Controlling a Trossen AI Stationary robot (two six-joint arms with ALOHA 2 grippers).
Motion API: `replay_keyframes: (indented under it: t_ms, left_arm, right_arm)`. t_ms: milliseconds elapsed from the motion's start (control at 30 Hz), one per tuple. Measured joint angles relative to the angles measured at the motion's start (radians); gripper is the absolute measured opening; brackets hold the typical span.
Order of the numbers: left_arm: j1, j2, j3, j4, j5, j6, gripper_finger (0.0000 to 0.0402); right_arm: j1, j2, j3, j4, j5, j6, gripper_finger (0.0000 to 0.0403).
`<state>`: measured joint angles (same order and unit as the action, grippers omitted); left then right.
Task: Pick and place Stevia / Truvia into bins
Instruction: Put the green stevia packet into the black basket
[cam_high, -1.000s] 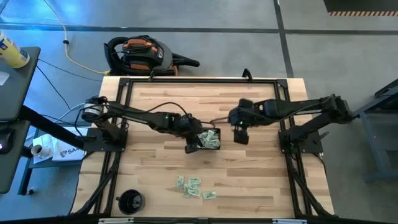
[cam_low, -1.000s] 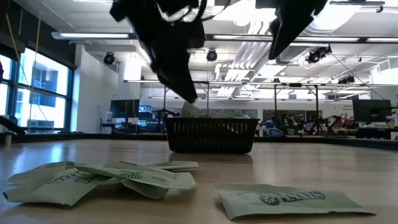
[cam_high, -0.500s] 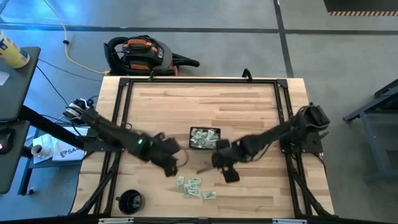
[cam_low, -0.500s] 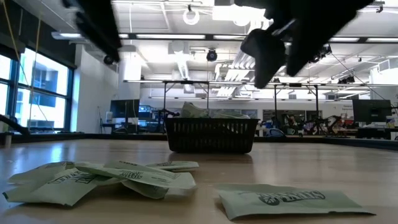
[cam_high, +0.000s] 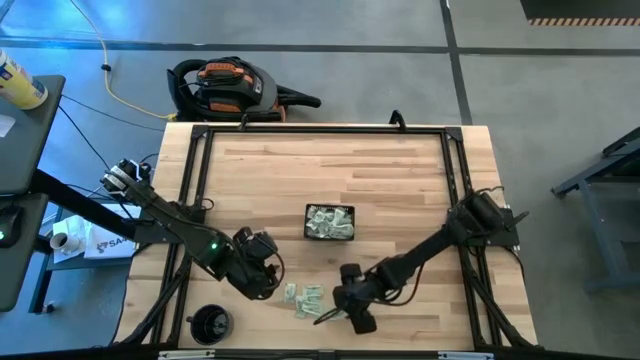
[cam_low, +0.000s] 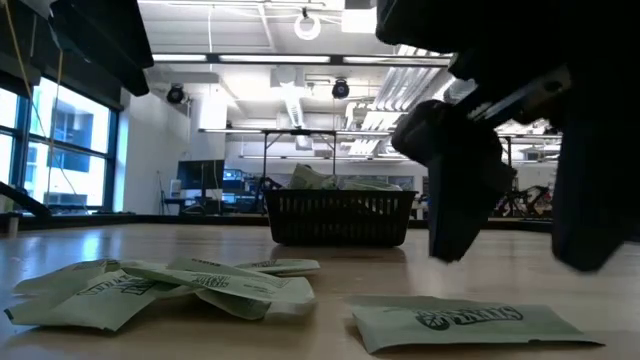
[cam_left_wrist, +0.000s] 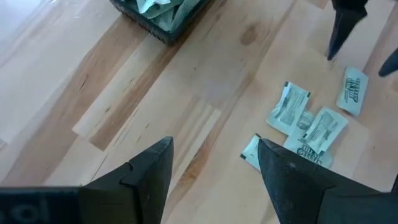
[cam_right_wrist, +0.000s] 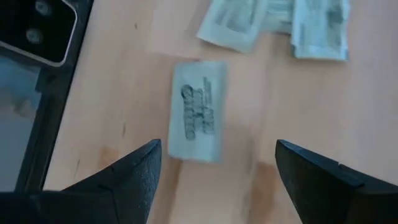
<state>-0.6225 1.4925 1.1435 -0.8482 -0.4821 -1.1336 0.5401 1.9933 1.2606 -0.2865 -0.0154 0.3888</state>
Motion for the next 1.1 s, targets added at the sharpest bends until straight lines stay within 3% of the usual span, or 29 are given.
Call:
replay_keyframes:
  t_ms: [167,400,500,667,867,967,1033,1100]
  left_arm:
    - [0.000,0.000,0.000,-0.022,0.001,0.009,0.0269]
    - [0.000,0.000,0.000,-0.081,0.001,0.027,0.0269]
    - [0.000,0.000,0.000,-0.110,0.009,0.027,0.0269]
    - [0.000,0.000,0.000,-0.136,0.043,0.026,0.0269]
    - [0.000,0.000,0.000,-0.151,0.042,0.026,0.0269]
    - [0.000,0.000,0.000,-0.151,0.042,0.026,0.0269]
    - [0.000,0.000,0.000,-0.156,0.042,0.025,0.0269]
    - [0.000,0.000,0.000,-0.161,0.042,0.025,0.0269]
  right_arm:
    - [0.039,0.042,0.001,0.077,0.057,0.017,0.0303]
    - [0.091,0.138,0.006,0.161,0.272,-0.023,0.0301]
    - [0.098,0.172,0.006,0.175,0.314,-0.003,0.0287]
    - [0.087,0.191,0.013,0.141,0.293,0.015,0.0219]
    - [0.054,0.189,0.013,0.108,0.263,0.014,0.0088]
    - [0.010,0.172,0.013,0.080,0.181,0.080,0.0021]
    - [-0.017,0.140,0.008,0.056,0.141,0.083,0.0010]
    - [-0.045,0.084,-0.001,-0.007,0.175,0.078,0.0020]
